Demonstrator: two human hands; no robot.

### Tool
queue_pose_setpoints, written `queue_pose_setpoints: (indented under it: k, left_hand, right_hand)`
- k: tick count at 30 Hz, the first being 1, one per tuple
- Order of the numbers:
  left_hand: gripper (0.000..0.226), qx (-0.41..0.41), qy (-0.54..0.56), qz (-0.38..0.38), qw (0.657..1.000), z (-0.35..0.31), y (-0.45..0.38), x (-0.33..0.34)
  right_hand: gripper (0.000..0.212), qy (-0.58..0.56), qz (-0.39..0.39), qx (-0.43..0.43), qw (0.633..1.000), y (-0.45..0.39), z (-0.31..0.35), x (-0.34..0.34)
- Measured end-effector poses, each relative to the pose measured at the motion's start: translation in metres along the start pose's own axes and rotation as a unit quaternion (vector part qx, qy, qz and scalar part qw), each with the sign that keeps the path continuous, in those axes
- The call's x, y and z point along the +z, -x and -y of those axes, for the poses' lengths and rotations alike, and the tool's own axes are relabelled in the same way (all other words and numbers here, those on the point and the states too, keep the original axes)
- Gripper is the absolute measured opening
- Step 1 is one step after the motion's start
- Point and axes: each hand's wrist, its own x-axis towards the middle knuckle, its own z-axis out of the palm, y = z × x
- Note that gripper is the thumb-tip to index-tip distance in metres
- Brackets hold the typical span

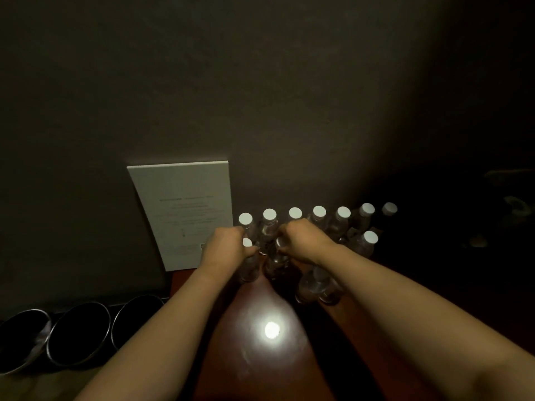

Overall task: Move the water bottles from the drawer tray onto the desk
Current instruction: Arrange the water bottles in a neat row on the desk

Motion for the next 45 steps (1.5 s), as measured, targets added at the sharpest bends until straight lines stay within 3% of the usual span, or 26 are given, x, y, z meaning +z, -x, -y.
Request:
queue_pose_setpoints:
  k: [5, 9, 16, 27, 36, 45]
  left_hand:
    - [0.033, 0.003, 0.01, -0.006, 1.0, -0.006, -0.006, 0.001]
    - [0.037, 0.005, 0.002, 0.038, 0.999, -0.012, -0.007, -0.005]
    - [0.027, 0.004, -0.013, 0.041, 0.999, -0.012, -0.001, -0.008]
    - [0.031, 0.013, -0.038, 0.02, 0.999, -0.009, -0.003, -0.002]
    - [0.035, 0.01, -0.034, 0.016, 0.999, -0.007, -0.003, 0.002]
    - [0.031, 0.009, -0.038, 0.021, 0.999, -0.009, -0.005, -0.001]
  right_hand:
    - [0.027, -0.005, 0.002, 0.004, 1.0, -0.005, -0.002, 0.0]
    - [0.038, -0.015, -0.012, -0.009, 1.0, -0.004, -0.002, -0.001]
    - [0.038, -0.011, -0.022, -0.022, 0.999, -0.003, -0.003, 0.006]
    - [0.033, -0.003, -0.04, 0.007, 0.999, -0.014, 0.003, 0.01]
    - [0.023, 0.032, -0.026, -0.029, 0.999, -0.013, 0.007, 0.007]
    - [0.037, 0.012, -0.019, -0.029, 0.999, -0.01, 0.002, 0.009]
